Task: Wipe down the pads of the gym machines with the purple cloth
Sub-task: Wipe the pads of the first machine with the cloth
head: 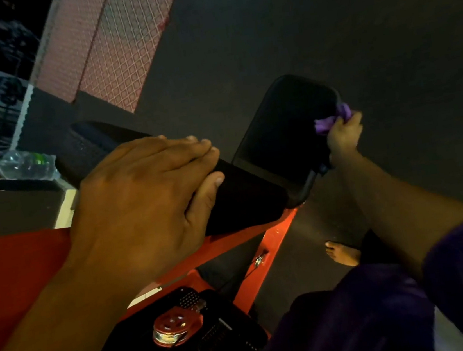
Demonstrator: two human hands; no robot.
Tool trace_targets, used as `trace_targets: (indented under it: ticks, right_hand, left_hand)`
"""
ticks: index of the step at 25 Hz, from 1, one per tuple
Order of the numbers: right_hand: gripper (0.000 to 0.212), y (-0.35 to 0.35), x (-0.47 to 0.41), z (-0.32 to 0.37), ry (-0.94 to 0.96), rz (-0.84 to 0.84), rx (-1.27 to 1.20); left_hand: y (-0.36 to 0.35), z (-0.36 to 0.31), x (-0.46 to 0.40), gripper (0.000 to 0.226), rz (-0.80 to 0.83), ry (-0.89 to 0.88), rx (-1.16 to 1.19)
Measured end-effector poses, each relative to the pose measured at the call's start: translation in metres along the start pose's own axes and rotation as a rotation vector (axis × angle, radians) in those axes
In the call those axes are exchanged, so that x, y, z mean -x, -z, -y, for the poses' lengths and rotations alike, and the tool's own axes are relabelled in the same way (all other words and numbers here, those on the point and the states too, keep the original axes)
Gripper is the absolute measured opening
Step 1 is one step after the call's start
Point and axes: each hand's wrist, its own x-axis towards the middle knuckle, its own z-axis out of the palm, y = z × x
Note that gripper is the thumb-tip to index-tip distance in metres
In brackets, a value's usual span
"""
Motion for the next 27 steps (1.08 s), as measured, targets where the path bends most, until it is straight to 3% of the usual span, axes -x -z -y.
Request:
trace_targets:
  ticks: [2,4,7,9,13,16,19,21,25,27]
  right_hand:
    - [0.039,0.004,-0.012,0.004,0.042,0.058,0.067]
    - [0.039,0.004,0.008,-0.043,0.038,0.101,0.021]
    - [0.021,0.001,0.082,-0.114,-0.017,0.243,-0.095]
    - [0.03,-0.003,0.095,-0.107,-0.117,0.199,-0.125]
    - [0.038,-0.022,0.0,-0.079,-0.192,0.04,-0.005]
    - [0.033,-0.011,-0.032,-0.021,-0.081,0.026,0.044]
    - [0.042,0.005,-0.051,0.005,0.082,0.042,0.089]
    - [0.049,0.004,-0.031,-0.011,0.14,0.109,0.116]
    - [0.056,-0.002,0.086,-0.106,0.054,0.197,0.194]
    - [0.055,-0.002,0.099,-0.101,0.008,0.208,0.12]
  left_hand:
    - [-0.001,0.0,0.0,0.035,-0.002,0.01,0.007]
    - [-0.001,0.0,0.001,0.036,0.014,0.02,0.009]
    - [0.001,-0.001,0.0,0.036,0.015,0.03,0.014]
    - [0.001,-0.001,-0.002,0.035,0.005,0.028,0.013]
    - [0.003,-0.002,-0.004,0.034,0.027,0.033,0.008]
    - [0.009,-0.002,-0.007,0.036,0.125,0.066,-0.018]
    - [0.015,-0.005,-0.012,0.042,0.272,0.12,-0.057]
    - [0.016,-0.004,-0.016,0.047,0.373,0.137,-0.082]
    - [0.015,0.0,-0.03,0.056,0.514,0.13,-0.141]
    - [0.012,0.001,-0.036,0.057,0.568,0.114,-0.147]
